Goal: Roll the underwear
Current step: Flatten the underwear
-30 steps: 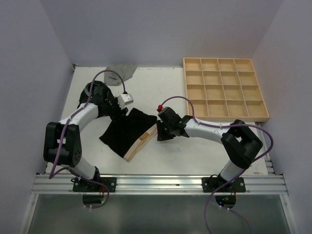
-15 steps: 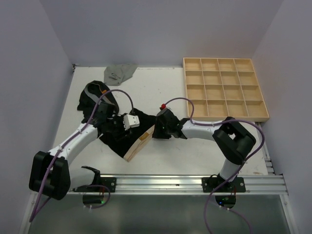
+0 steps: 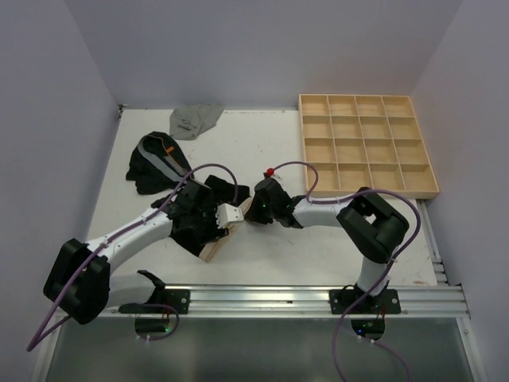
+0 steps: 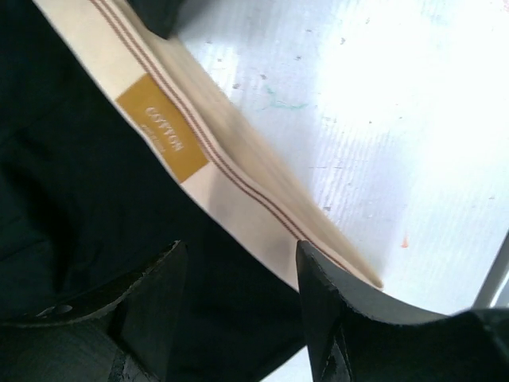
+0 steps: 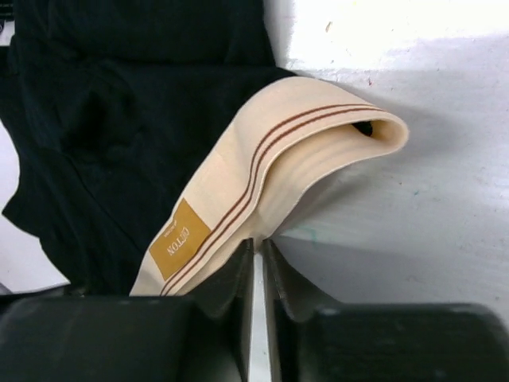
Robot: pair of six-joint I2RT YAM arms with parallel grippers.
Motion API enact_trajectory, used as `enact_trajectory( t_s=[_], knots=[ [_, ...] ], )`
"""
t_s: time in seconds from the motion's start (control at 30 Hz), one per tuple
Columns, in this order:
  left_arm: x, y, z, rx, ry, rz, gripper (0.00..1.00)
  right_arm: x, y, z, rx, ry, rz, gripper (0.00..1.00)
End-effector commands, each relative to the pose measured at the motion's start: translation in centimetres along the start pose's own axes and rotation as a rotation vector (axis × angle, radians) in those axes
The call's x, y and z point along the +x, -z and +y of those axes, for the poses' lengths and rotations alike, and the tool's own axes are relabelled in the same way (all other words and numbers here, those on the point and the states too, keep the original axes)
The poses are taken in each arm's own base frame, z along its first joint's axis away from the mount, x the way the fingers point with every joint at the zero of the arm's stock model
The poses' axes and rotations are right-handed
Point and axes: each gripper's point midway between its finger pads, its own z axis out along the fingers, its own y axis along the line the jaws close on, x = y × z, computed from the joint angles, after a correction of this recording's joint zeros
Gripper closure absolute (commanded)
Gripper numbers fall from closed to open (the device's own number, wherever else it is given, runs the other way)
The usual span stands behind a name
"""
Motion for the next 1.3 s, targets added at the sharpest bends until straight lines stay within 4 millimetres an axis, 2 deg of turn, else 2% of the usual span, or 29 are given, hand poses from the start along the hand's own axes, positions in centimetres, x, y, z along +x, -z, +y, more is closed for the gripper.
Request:
enact_trajectory(
  t_s=[0.0, 0.13, 0.17, 0.43, 0.6, 0.77, 0.83, 0.87, 0.93, 0.97, 1.0, 1.03, 1.07, 1.17, 1.23, 1.27],
  knots=[
    [0.6, -0.8, -0.4, -0.036, 0.037, 0.059, 0.39, -0.3, -1.1, -2.6, 0.086, -0.043, -0.042, 0.88],
    [1.1, -1.0, -1.0, -0.036, 0.062, 0.097, 0.35, 0.0, -1.4, -2.6, 0.076, -0.053, -0.036, 0.97],
    [1.0, -0.9, -1.1, -0.033, 0.064, 0.098, 0.29, 0.3, -1.5, -2.7, 0.074, -0.056, -0.03, 1.0],
    [1.0, -1.0, -1.0, -0.076, 0.112, 0.122, 0.3, 1.0, -2.2, -2.8, 0.047, -0.087, -0.014, 1.0],
    [1.5, -1.7, -1.1, -0.106, 0.092, 0.157, 0.39, 1.0, -2.2, -2.6, 0.036, -0.091, -0.011, 1.0],
    [2.1, -2.1, -1.4, -0.095, 0.087, 0.183, 0.53, 1.1, -2.5, -2.5, 0.035, -0.089, -0.009, 0.92],
    [2.1, -2.2, -2.2, -0.049, 0.069, 0.176, 0.55, 1.2, -2.9, -2.3, 0.03, -0.074, 0.003, 0.91],
    [1.9, -2.3, -2.5, -0.032, 0.056, 0.166, 0.55, 0.7, -3.1, -1.5, 0.016, -0.066, 0.0, 0.91],
    [1.3, -2.6, -3.1, 0.011, 0.027, 0.136, 0.54, 0.9, -3.9, -1.7, 0.034, -0.041, 0.02, 0.91],
    [1.0, -2.7, -3.5, 0.038, 0.017, 0.121, 0.54, 0.1, -4.1, -0.6, 0.016, -0.033, 0.008, 0.91],
    [1.0, -3.0, -3.8, 0.059, 0.005, 0.122, 0.56, 0.3, -4.6, -1.0, 0.034, -0.025, 0.023, 0.91],
    [0.9, -3.2, -3.9, 0.07, 0.001, 0.122, 0.6, -0.5, -4.8, -0.4, 0.025, -0.02, 0.015, 0.91],
    [0.5, -3.4, -3.9, 0.075, -0.001, 0.118, 0.72, -0.6, -5.0, -0.4, 0.026, -0.016, 0.018, 0.91],
    [0.3, -3.8, -3.4, 0.068, 0.011, 0.136, 0.9, -1.5, -5.1, -0.7, 0.035, -0.025, 0.011, 0.94],
    [0.0, -3.6, -2.7, 0.029, 0.02, 0.14, 0.9, -1.7, -4.8, -1.2, 0.045, -0.031, 0.008, 0.96],
    [-0.2, -3.2, -2.0, -0.003, 0.017, 0.141, 0.85, -1.8, -4.6, -1.3, 0.043, -0.034, 0.004, 0.95]
  ],
)
